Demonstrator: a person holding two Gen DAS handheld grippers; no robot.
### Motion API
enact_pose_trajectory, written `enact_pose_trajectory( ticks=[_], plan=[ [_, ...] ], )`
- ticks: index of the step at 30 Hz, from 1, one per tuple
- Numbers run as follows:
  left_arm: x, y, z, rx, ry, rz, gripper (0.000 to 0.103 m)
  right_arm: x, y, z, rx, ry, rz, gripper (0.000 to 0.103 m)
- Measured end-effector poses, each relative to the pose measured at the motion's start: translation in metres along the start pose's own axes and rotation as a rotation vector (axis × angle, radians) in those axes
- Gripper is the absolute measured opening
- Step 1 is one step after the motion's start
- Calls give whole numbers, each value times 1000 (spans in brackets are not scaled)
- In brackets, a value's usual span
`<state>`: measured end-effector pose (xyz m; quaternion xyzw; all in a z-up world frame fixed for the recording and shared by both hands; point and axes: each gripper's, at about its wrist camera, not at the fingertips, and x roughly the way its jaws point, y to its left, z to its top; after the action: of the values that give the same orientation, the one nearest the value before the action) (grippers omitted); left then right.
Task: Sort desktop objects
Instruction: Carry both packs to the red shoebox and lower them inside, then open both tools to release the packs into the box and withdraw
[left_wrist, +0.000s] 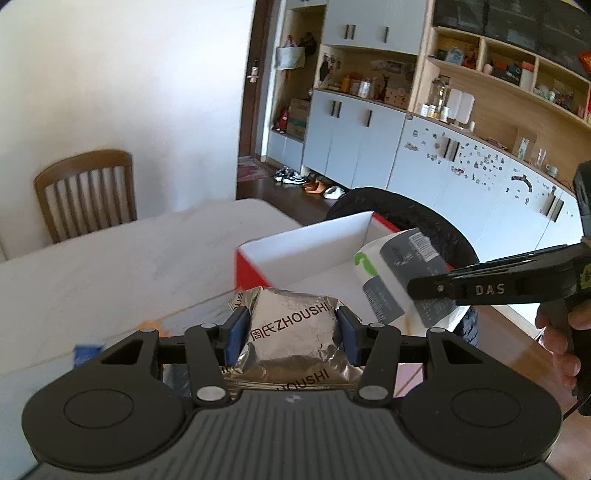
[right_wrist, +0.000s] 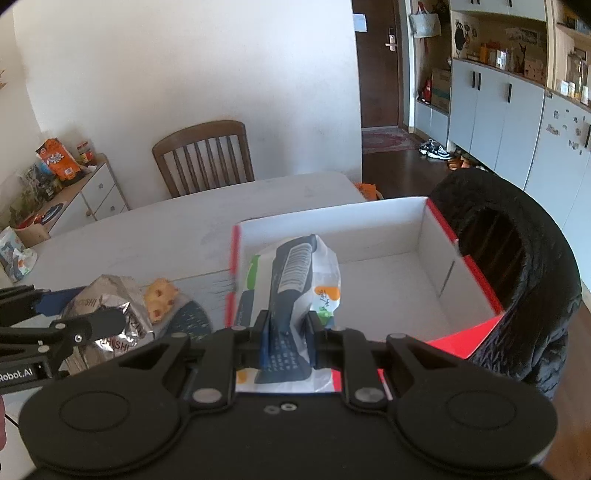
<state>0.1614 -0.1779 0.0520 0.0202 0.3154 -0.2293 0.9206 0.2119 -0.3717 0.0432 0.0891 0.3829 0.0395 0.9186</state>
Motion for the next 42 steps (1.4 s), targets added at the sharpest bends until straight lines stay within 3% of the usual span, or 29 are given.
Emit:
enact_pose_trajectory(
  ticks=[11,26,35,42],
  plan=[
    [82,-50,30,90,67,-11,50,36,-59,16,48,22,-17,18],
    [188,-59,17,157,255,7,47,107,-80,7,-29,130,-58,18],
    [209,-63,22,165,306,-36,45,134,-84,4,-57,210,-79,18],
    [201,-63,20,162,301,-37,45,148,-87,-4,-53,261,-68,19]
  ],
)
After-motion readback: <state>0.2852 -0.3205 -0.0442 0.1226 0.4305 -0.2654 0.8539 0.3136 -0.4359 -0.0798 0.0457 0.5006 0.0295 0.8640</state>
